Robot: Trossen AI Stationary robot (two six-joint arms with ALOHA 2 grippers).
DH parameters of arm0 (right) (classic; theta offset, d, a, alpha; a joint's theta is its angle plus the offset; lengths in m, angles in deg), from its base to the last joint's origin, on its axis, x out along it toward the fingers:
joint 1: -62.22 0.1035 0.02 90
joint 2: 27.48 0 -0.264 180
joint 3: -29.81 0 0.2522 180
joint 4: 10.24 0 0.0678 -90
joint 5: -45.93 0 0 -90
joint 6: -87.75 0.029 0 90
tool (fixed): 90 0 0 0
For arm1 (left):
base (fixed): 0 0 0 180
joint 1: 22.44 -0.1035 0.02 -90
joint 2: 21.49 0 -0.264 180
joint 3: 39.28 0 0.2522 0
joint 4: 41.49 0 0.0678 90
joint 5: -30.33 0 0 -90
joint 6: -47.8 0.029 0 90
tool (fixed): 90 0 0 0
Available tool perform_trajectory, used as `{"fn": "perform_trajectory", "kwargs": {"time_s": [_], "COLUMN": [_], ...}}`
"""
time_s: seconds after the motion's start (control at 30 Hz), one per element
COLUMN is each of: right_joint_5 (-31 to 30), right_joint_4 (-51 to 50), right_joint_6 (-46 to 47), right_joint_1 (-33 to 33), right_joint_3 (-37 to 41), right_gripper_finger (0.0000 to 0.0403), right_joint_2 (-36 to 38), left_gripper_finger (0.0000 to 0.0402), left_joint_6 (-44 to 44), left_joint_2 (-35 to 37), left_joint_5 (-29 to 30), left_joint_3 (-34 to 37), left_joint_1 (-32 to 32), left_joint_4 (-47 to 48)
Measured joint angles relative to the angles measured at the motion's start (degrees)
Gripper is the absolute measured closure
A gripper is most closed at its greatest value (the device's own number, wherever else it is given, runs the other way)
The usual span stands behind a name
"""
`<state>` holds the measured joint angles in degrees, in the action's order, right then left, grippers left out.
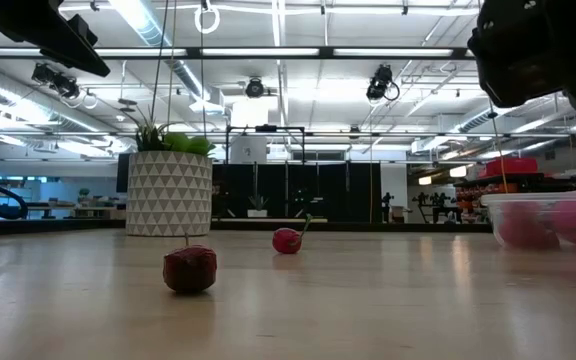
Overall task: Pick and placing Produce into tupperware
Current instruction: Put the right pink peach into the transparent bin
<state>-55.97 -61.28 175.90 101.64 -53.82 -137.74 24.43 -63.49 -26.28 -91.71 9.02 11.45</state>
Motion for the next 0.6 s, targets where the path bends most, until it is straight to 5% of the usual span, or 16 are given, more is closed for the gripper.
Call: {"fn": "perform_trajectory", "kwargs": {"time_s": [0.6], "right_joint_5": [3.47], "right_joint_4": [-5.0], "right_joint_6": [0.8], "right_joint_1": [3.28], "right_joint_3": [0.0], "right_gripper_finger": [0.0247], "right_joint_2": [0.0], "left_gripper_finger": [0.0254], "left_joint_6": [-0.4], "left_joint_2": [0.01], "left_joint_5": [-0.02], "left_joint_3": [0.0], "left_joint_1": [0.0], "left_joint_4": [0.38]}}
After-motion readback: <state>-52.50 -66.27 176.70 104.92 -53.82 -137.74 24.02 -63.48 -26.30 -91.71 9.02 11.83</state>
